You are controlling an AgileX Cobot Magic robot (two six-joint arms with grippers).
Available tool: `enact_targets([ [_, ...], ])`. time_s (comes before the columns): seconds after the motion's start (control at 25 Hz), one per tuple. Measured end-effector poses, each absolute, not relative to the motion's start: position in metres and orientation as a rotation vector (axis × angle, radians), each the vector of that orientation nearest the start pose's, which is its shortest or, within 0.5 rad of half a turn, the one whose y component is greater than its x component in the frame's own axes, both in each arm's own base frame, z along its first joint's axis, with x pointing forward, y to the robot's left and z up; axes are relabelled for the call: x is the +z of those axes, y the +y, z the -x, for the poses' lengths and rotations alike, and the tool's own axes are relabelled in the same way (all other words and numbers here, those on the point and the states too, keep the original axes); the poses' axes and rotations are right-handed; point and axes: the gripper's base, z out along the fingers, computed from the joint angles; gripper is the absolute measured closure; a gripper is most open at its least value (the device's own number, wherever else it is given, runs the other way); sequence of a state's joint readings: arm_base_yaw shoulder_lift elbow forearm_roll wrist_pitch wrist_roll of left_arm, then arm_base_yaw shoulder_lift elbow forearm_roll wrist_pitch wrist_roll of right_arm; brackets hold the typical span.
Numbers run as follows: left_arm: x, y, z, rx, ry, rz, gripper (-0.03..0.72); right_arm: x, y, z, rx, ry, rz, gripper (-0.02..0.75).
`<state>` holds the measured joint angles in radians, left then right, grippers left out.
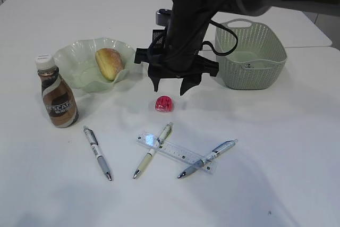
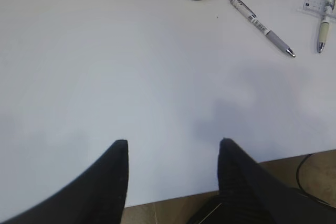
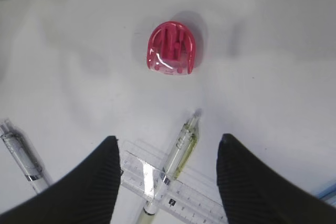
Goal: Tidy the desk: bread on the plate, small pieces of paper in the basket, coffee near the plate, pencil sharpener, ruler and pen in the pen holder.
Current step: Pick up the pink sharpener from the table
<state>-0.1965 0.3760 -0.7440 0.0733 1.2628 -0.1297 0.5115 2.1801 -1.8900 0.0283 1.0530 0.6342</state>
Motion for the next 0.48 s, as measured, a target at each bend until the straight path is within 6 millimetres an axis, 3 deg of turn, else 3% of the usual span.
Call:
enact_targets([
  [0.28, 0.327, 0.0, -0.03, -0.062, 2.375, -0.072, 0.306, 0.22, 0.234, -0.412, 0.28, 2.868, -0.189, 0.276],
  [0.48, 0.327, 0.0, -0.03, -0.062, 2.375, -0.072, 0.306, 0.212, 0.241, -0.428, 0.205, 2.923, -0.182, 0.276],
])
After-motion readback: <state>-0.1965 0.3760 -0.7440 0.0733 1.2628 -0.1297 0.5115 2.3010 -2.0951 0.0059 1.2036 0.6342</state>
